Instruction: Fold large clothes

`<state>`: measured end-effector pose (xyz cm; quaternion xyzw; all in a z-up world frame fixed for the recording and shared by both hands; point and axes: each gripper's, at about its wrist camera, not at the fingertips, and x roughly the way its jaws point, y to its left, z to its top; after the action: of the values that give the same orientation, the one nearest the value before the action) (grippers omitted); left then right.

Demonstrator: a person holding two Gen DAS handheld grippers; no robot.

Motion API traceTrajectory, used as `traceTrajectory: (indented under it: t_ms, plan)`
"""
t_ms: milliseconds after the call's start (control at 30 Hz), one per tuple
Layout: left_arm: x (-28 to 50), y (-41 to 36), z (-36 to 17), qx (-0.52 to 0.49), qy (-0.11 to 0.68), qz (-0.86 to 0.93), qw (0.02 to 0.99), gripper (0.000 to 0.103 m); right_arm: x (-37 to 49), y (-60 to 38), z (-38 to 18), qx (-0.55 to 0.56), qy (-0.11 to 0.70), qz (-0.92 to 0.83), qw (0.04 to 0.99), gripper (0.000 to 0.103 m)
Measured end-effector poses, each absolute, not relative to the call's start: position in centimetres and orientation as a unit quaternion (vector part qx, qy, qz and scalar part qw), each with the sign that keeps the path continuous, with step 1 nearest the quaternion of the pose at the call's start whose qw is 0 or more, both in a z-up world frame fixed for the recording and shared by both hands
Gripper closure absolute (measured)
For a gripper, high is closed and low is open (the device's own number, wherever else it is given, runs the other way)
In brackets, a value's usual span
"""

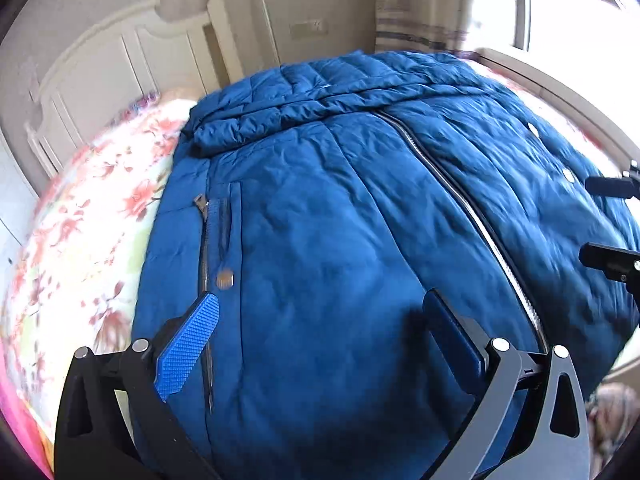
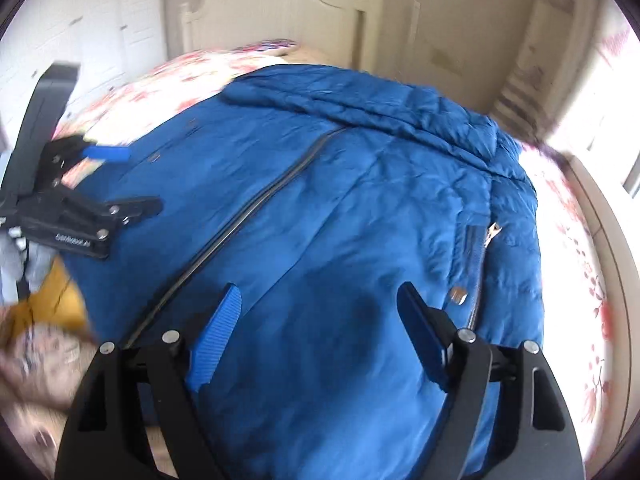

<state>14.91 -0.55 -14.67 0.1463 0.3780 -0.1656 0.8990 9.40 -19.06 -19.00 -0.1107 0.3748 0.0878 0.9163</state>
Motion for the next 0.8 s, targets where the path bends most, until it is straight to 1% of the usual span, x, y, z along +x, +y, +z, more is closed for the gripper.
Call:
traceTrajectory:
  t_ms: [67, 133, 233, 333, 400, 500, 633, 700, 767, 800]
  plan:
    - [14.0, -0.8, -16.4, 0.160, 0.381, -0.159, 0.896, 0.004, 8.9, -18.4, -21.4, -0.127, 0.396, 0.087, 0.905, 0.022]
    - [14.0, 0.1, -16.9, 0.129, 0.374, -0.167, 0.903, 0.004, 8.6, -19.2, -21.9, -0.101, 0.382, 0.090, 0.914, 0.022]
    - [14.0, 0.8, -15.8, 0.122, 0.376, -0.165, 0.904, 0.005, 7.3, -19.3, -20.5, -0.121, 0.380, 0.086, 0.913, 0.023]
    - [13.1, 3.8, -14.1, 0.090, 0.348, -0.154, 0.920, 0.005, 4.3, -21.7, -18.9, -0.130, 0.361, 0.057, 0.922, 0.022]
    - [12.8, 6.5, -13.9, 0.059, 0.345, -0.145, 0.925, 0.005, 2.4, -24.9, -18.5, -0.105, 0.365, 0.026, 0.925, 0.022]
    - [13.1, 10.5, -15.6, 0.010, 0.366, -0.113, 0.924, 0.005, 0.6, -29.5, -19.7, -0.041, 0.387, -0.001, 0.921, 0.022]
    - [13.1, 12.0, -17.8, -0.024, 0.395, -0.115, 0.911, 0.005, -0.2, -31.5, -21.3, 0.022, 0.397, 0.004, 0.918, 0.022]
    - [12.7, 11.6, -18.0, -0.015, 0.392, -0.117, 0.912, 0.005, -0.1, -31.3, -21.5, 0.026, 0.396, 0.005, 0.918, 0.023]
    - [12.2, 11.0, -18.2, 0.003, 0.395, -0.121, 0.911, 0.005, 0.2, -30.9, -21.6, 0.037, 0.397, 0.019, 0.917, 0.028]
    - [11.9, 11.2, -18.2, 0.002, 0.395, -0.123, 0.910, 0.005, 0.2, -30.8, -21.7, 0.034, 0.395, 0.020, 0.918, 0.028]
